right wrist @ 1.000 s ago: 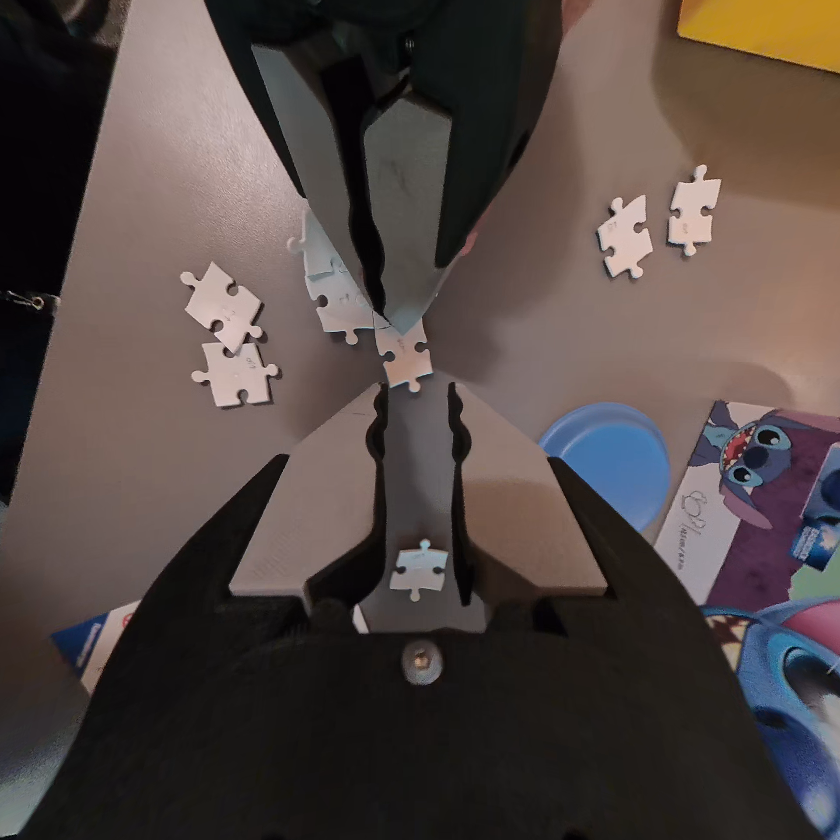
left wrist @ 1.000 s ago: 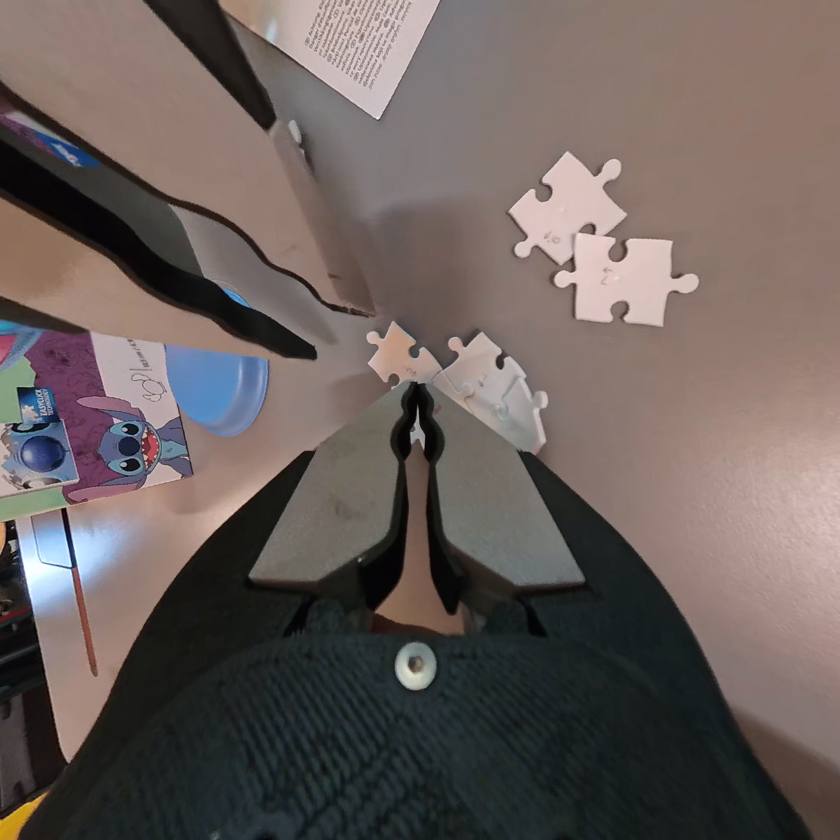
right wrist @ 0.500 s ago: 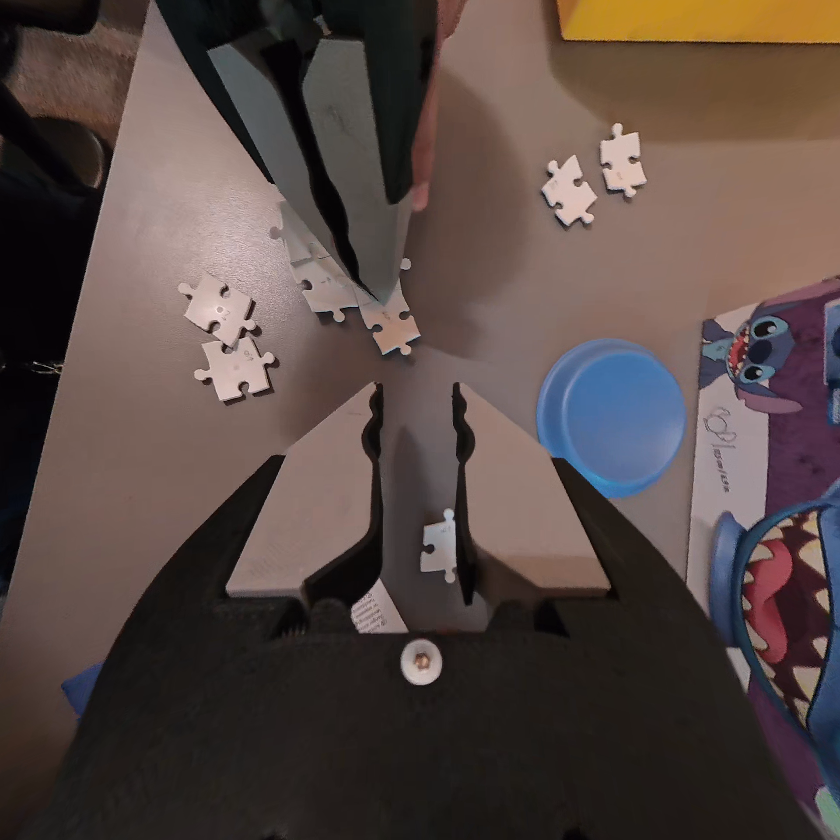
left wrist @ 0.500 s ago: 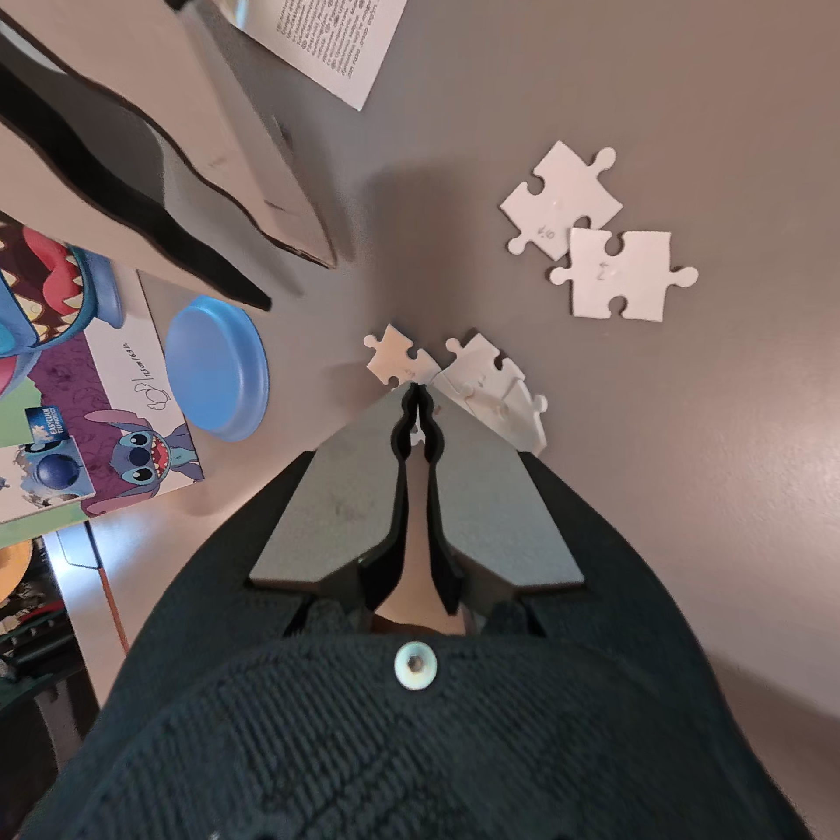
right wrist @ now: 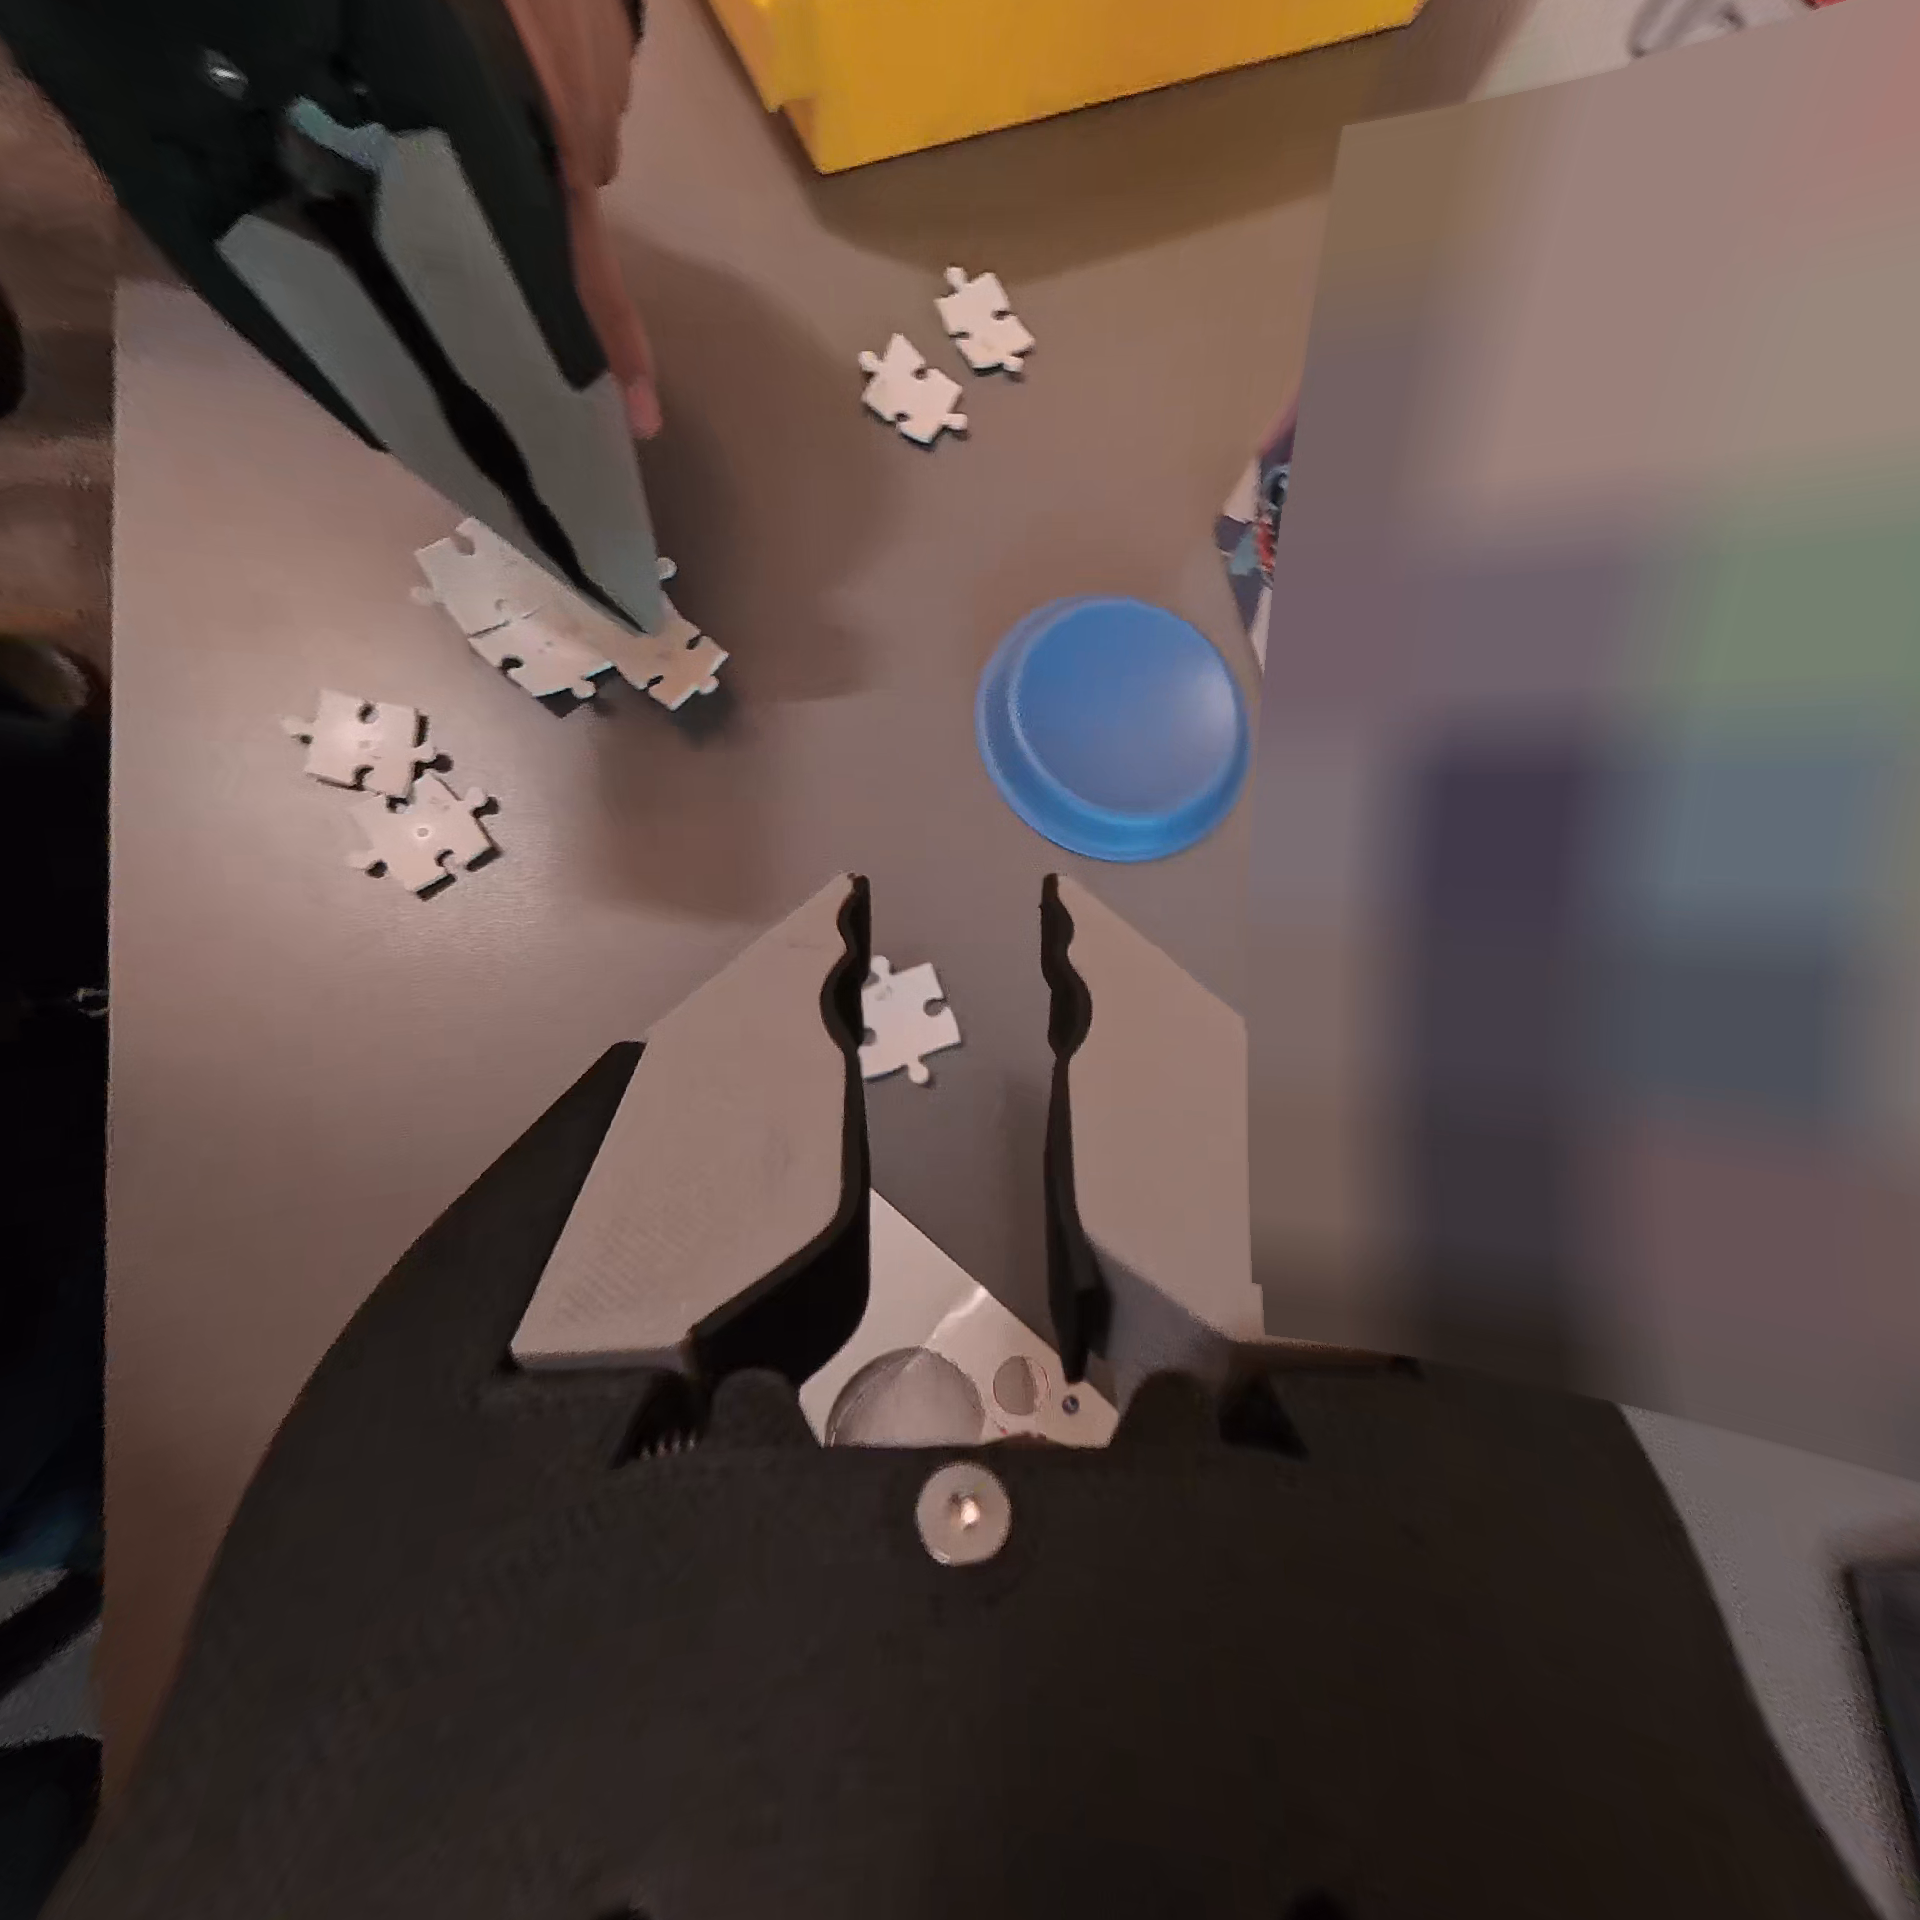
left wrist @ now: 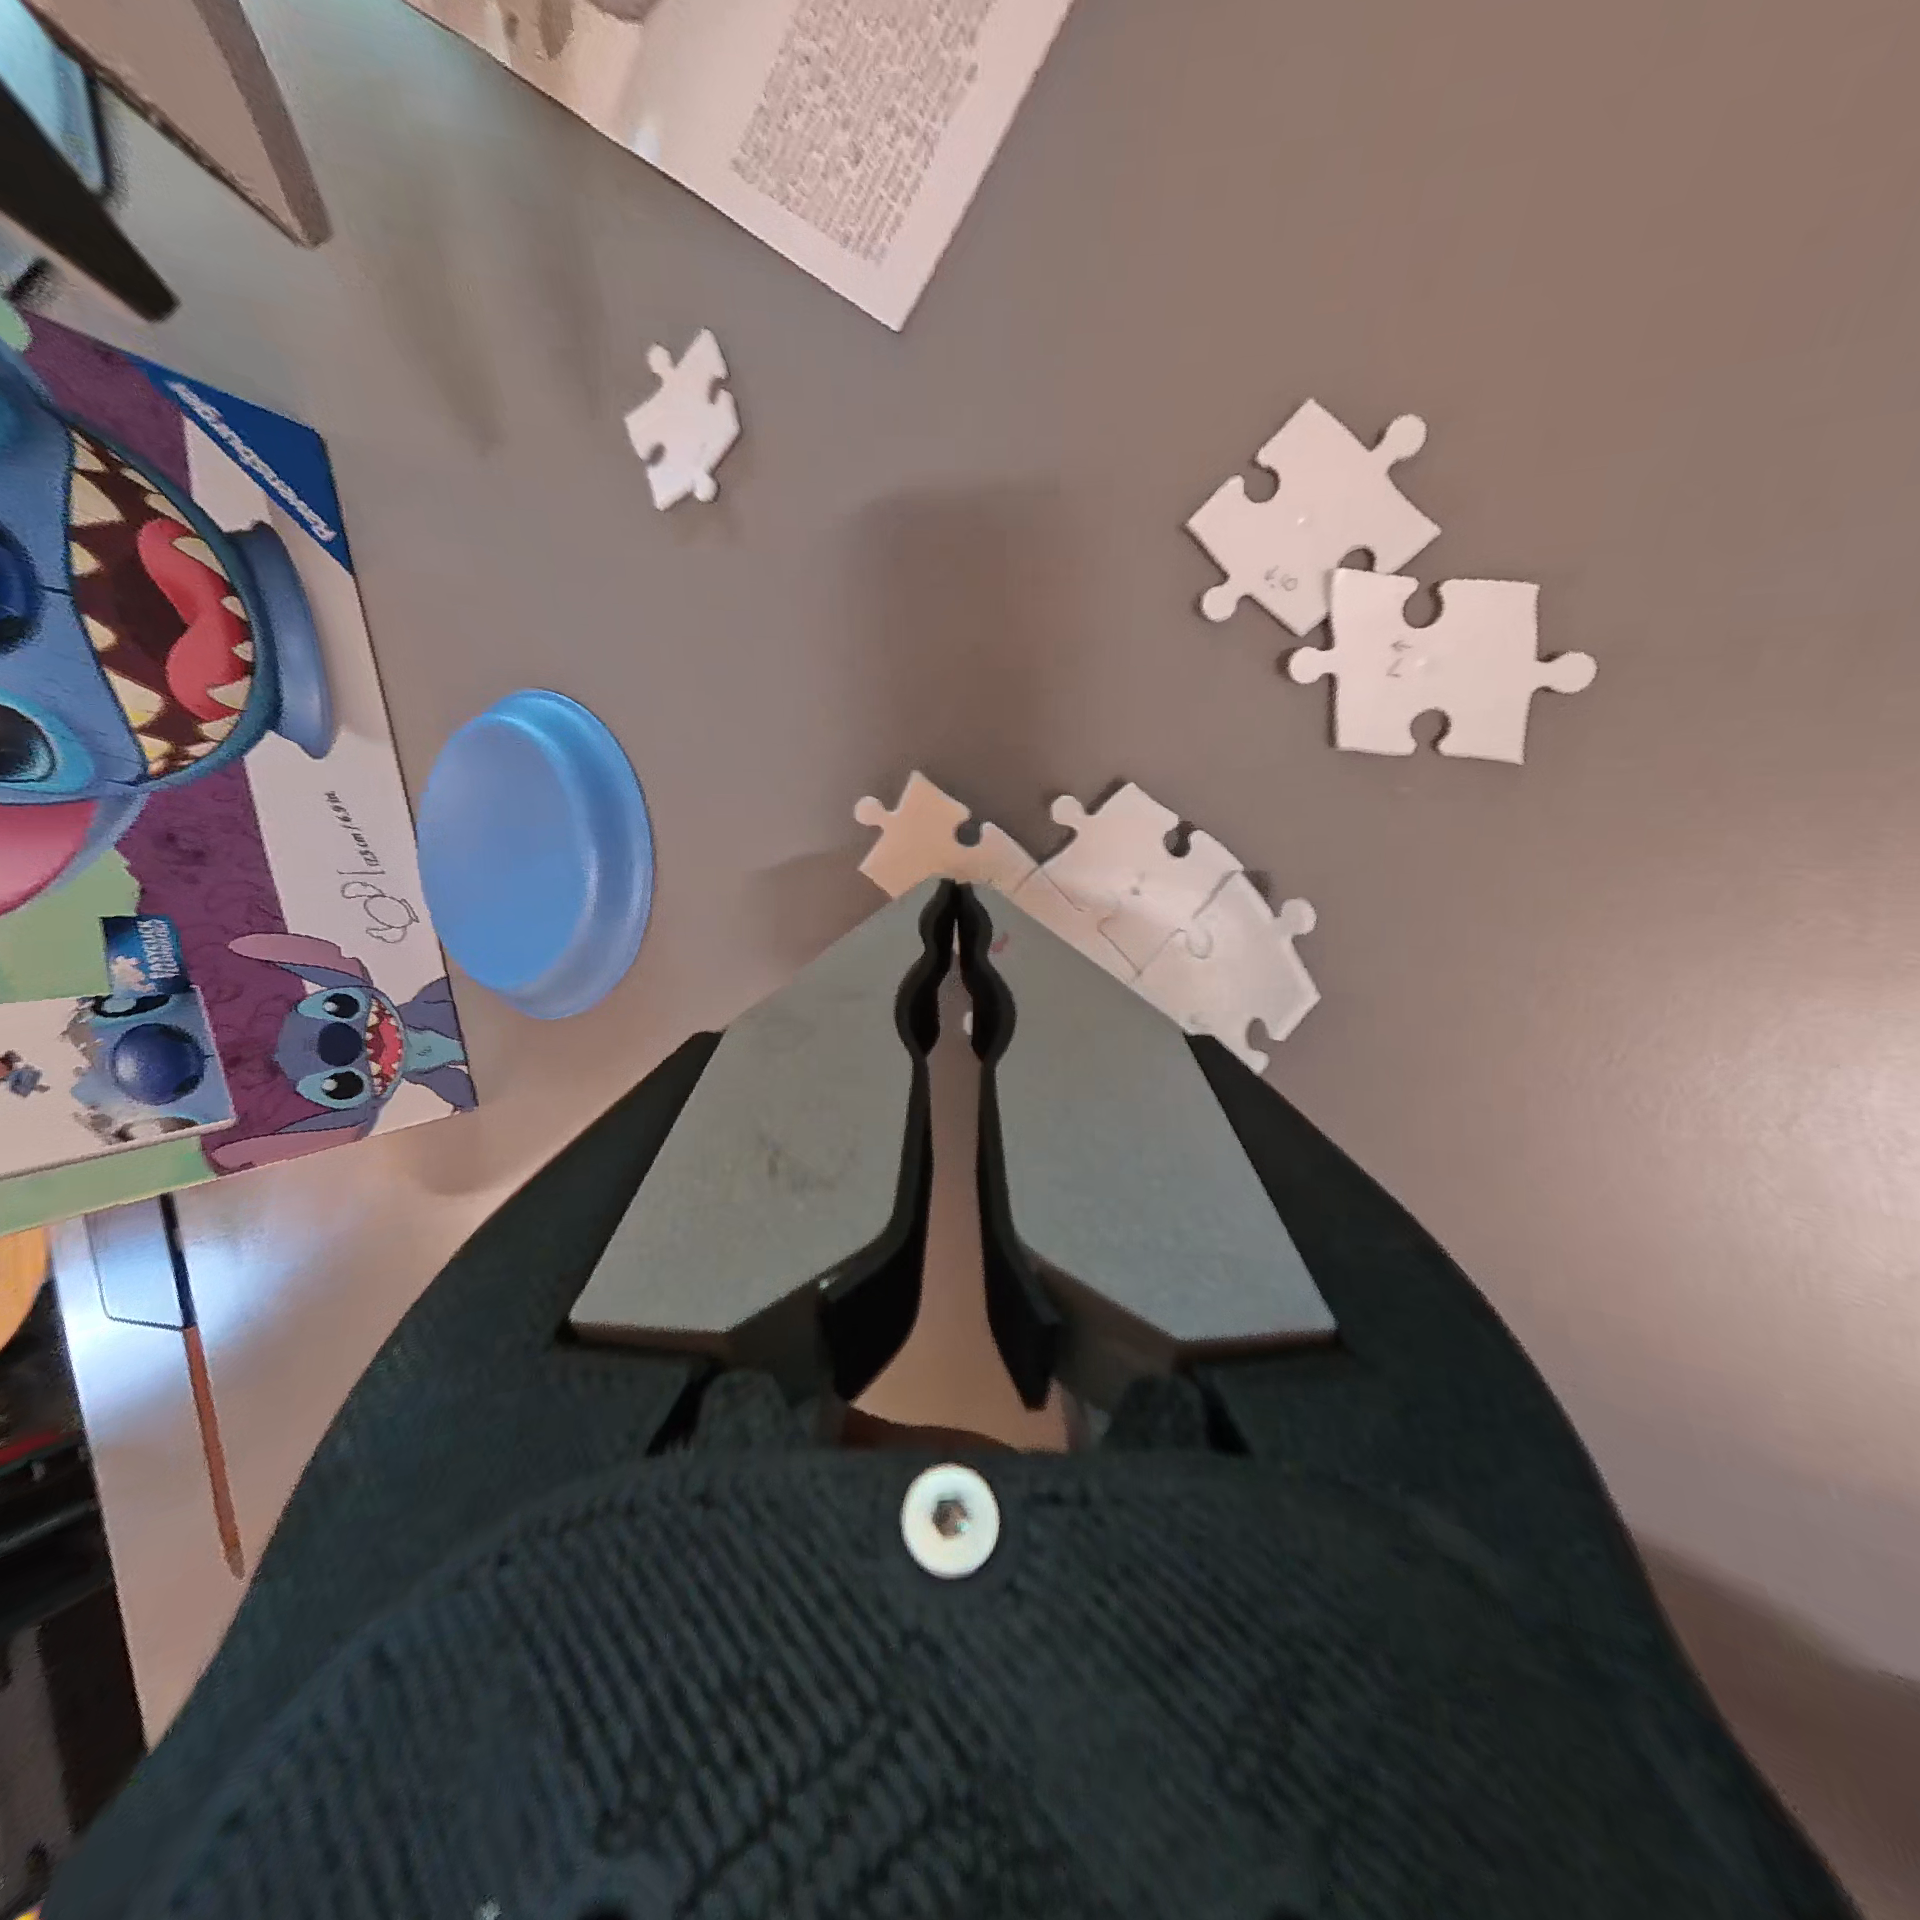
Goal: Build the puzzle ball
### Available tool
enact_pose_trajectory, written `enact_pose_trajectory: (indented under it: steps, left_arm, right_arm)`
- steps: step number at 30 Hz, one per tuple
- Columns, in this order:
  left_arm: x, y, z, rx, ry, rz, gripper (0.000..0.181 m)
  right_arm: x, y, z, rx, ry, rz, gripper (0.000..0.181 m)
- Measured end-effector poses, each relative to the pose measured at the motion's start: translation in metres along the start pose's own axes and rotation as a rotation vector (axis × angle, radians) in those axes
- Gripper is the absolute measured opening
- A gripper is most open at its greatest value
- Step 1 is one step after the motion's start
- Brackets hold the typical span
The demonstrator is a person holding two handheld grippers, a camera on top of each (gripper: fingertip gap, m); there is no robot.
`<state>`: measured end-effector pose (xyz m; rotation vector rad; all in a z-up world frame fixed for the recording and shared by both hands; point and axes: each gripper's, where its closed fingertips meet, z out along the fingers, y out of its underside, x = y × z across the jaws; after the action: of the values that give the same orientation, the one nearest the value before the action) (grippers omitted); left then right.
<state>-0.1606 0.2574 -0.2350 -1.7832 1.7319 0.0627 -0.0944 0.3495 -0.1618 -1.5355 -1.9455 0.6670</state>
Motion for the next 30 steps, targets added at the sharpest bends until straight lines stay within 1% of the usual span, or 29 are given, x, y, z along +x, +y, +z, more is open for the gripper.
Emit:
enact_pose_trajectory:
  steps: [4,6,8,10,12,14,16,18,21,22,24,27,30]
  left_arm:
    - [-0.018,-0.004,-0.011,0.041,-0.052,-0.014,0.000]
    - [-0.033,-0.006,-0.019,0.077,-0.112,-0.035,0.000]
    - [-0.057,-0.008,-0.027,0.126,-0.216,-0.083,0.000]
    - [-0.092,-0.002,-0.034,0.164,-0.374,-0.193,0.000]
    - [-0.123,0.009,-0.040,0.208,-0.509,-0.350,0.000]
    - [-0.143,0.024,-0.039,0.236,-0.577,-0.498,0.000]
    - [-0.154,0.037,-0.036,0.270,-0.617,-0.613,0.000]
    - [-0.157,0.046,-0.033,0.293,-0.610,-0.703,0.000]
    - [-0.149,0.044,-0.030,0.351,-0.544,-0.791,0.000]
    - [-0.144,0.039,-0.029,0.374,-0.510,-0.805,0.000]
    - [-0.139,0.036,-0.029,0.364,-0.501,-0.794,0.000]
    - [-0.137,0.037,-0.028,0.364,-0.499,-0.779,0.000]
    - [-0.129,0.043,-0.019,0.343,-0.445,-0.810,0.000]
  right_arm:
    - [0.019,0.010,-0.011,0.019,0.061,0.096,0.029]
    - [0.025,0.013,-0.015,0.033,0.076,0.143,0.030]
    - [0.031,0.017,-0.017,0.047,0.092,0.194,0.030]
    - [0.034,0.021,-0.016,0.048,0.086,0.246,0.031]
    - [0.034,0.026,-0.013,0.041,0.066,0.280,0.032]
    - [0.031,0.030,-0.009,0.033,0.036,0.290,0.033]
    - [0.030,0.032,-0.006,0.031,0.020,0.298,0.034]
    - [0.027,0.033,-0.003,0.037,-0.010,0.306,0.034]
    - [0.019,0.038,0.004,0.009,-0.066,0.306,0.038]
    - [0.013,0.039,0.007,-0.006,-0.100,0.288,0.038]
    - [0.001,0.047,0.015,-0.057,-0.154,0.245,0.039]
    - [-0.007,0.061,0.027,-0.135,-0.179,0.190,0.040]
    - [-0.011,0.067,0.035,-0.166,-0.177,0.125,0.040]
